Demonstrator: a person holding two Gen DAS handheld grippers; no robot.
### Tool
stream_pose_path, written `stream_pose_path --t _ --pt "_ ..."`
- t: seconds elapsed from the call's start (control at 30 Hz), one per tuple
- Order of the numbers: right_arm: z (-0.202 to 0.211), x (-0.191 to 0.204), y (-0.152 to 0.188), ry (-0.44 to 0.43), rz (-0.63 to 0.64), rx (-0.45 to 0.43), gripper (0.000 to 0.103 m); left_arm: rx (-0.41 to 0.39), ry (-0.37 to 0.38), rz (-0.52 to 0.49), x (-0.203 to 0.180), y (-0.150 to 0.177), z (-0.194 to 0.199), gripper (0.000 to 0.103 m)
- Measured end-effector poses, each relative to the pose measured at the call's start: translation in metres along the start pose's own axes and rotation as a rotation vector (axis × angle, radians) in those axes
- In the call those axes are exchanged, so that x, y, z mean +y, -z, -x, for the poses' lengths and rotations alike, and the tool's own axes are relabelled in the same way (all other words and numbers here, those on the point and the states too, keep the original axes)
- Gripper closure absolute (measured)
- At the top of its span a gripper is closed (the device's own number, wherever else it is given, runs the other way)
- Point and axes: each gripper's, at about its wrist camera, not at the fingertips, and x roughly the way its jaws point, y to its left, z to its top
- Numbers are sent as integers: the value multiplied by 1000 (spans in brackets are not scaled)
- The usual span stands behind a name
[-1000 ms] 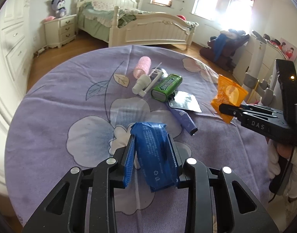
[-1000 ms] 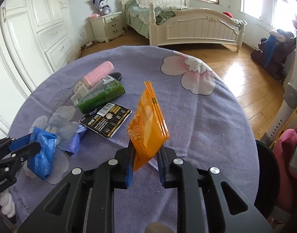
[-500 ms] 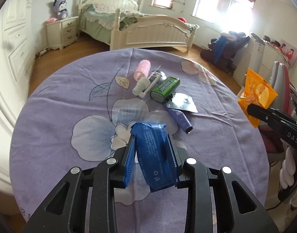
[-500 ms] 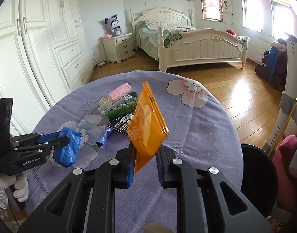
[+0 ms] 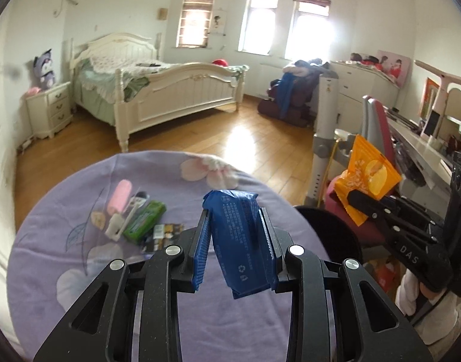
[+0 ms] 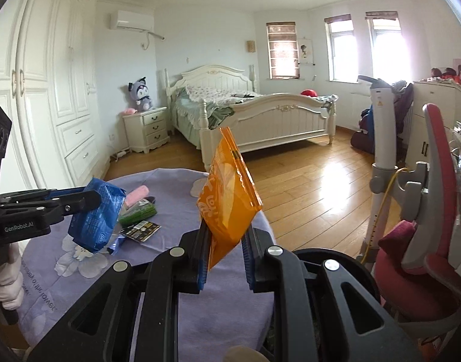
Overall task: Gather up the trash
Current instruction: 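Carry the blue bag and orange wrapper over the bin and release both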
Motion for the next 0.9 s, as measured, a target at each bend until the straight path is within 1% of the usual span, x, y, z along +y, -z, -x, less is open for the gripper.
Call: stream_pose_path --t 0.13,0.23,0.37,0.43,0.53,0.67,0.9 --pt "10 -29 6 84 -13 -13 84 -12 75 -59 -39 -12 -17 71" --pt "12 -49 13 130 -27 -4 84 -11 138 -90 -62 -15 -31 71" --pt "12 -68 28 182 -41 26 84 26 218 -69 -81 -14 -57 71" --pt "11 -75 36 200 -47 44 84 47 243 -58 -89 -13 -70 71" --pt "7 -85 46 217 -61 70 84 74 275 -50 -99 -9 -86 72" --pt "3 -94 57 230 -79 94 83 100 299 -45 -106 -6 -105 72" --pt "-3 -107 70 248 -104 126 83 141 315 -34 -112 -5 -133 72"
